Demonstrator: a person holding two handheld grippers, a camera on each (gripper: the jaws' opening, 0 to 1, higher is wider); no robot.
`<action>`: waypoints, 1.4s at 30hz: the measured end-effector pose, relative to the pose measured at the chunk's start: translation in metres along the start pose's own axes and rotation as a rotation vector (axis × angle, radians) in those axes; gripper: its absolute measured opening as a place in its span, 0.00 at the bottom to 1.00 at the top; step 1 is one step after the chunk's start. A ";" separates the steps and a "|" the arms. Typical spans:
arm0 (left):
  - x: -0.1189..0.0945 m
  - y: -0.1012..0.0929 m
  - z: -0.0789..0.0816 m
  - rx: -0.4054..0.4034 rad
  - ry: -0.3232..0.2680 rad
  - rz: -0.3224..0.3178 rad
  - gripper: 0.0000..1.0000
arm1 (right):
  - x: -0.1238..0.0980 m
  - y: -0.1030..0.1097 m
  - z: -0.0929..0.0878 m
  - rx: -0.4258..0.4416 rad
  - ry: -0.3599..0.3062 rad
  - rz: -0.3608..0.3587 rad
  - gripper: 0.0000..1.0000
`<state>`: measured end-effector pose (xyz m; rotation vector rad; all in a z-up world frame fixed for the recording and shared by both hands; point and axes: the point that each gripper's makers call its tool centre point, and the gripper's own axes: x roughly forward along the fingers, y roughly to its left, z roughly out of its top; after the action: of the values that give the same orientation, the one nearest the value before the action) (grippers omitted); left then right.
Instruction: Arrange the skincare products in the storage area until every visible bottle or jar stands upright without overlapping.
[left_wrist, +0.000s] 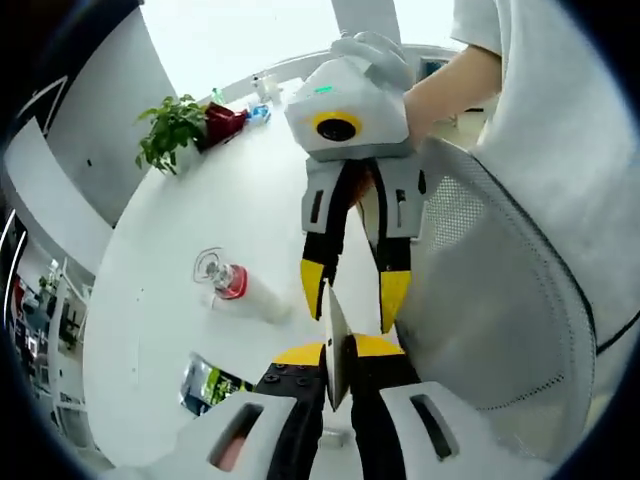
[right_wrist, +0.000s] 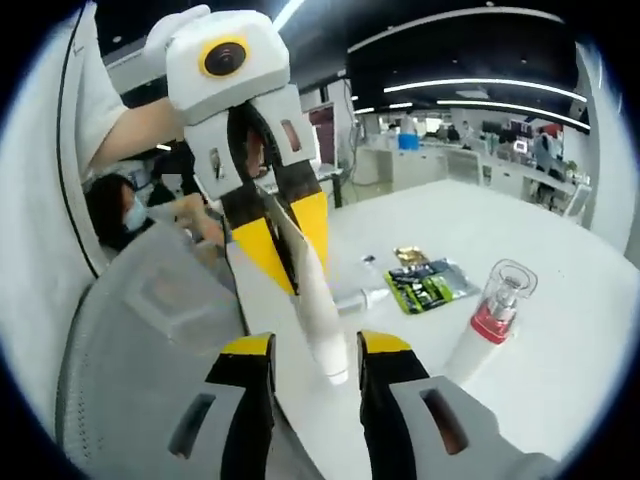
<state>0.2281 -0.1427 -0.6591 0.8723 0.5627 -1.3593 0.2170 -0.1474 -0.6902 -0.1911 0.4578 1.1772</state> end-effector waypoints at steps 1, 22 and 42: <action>0.001 0.003 0.000 0.001 -0.001 0.002 0.12 | -0.001 -0.001 0.000 0.008 -0.002 -0.009 0.35; 0.023 0.057 -0.010 -0.115 -0.077 0.052 0.12 | -0.016 -0.026 -0.013 0.148 -0.006 -0.177 0.64; 0.039 0.098 -0.012 -0.224 -0.129 0.106 0.12 | -0.022 -0.041 -0.020 0.185 -0.003 -0.266 0.80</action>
<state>0.3315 -0.1579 -0.6770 0.6195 0.5491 -1.2196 0.2425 -0.1893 -0.7022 -0.0865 0.5186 0.8699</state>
